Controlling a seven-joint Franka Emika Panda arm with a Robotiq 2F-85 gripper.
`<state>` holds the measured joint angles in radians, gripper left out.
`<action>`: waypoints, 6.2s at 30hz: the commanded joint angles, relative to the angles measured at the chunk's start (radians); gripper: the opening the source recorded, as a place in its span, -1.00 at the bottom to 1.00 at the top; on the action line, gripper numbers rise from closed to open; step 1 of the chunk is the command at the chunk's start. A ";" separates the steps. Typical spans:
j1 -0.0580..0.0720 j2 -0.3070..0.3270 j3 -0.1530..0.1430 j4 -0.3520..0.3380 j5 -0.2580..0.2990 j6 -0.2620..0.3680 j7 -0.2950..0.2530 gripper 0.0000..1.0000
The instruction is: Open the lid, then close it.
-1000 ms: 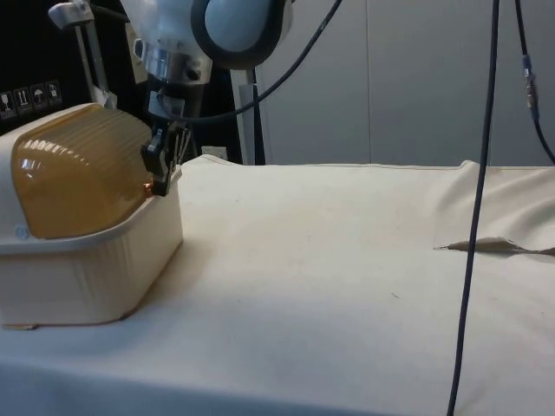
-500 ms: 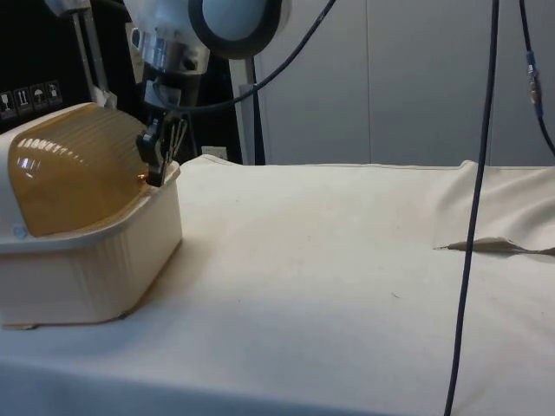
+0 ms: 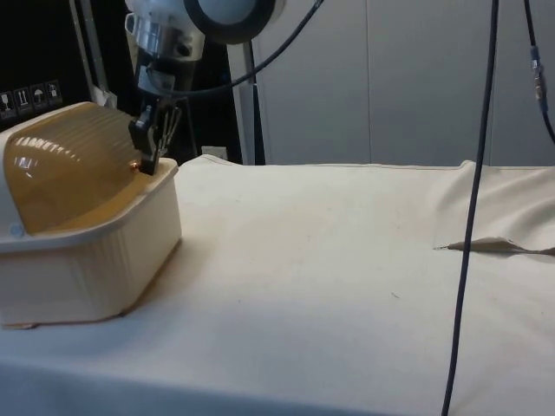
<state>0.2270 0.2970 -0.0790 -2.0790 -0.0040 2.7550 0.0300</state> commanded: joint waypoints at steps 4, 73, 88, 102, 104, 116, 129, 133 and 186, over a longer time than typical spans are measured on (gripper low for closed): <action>-0.002 -0.004 -0.001 0.021 -0.001 -0.020 -0.002 -1.00; -0.005 0.075 -0.026 0.384 0.000 -0.228 0.000 -1.00; -0.005 0.018 -0.028 0.451 0.001 -0.371 -0.003 -1.00; -0.006 -0.036 -0.031 0.460 0.002 -0.468 -0.005 -1.00; -0.005 -0.049 -0.033 0.458 0.001 -0.490 -0.005 -1.00; -0.003 -0.075 -0.034 0.453 -0.003 -0.572 -0.006 -1.00; -0.001 -0.081 -0.034 0.476 -0.008 -0.697 -0.016 -1.00; -0.002 -0.069 -0.034 0.489 -0.005 -0.701 -0.017 -0.94; -0.015 0.186 -0.036 0.836 0.003 -0.712 -0.019 0.90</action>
<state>0.2140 0.4840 -0.1170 -1.2440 -0.0060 2.0580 0.0140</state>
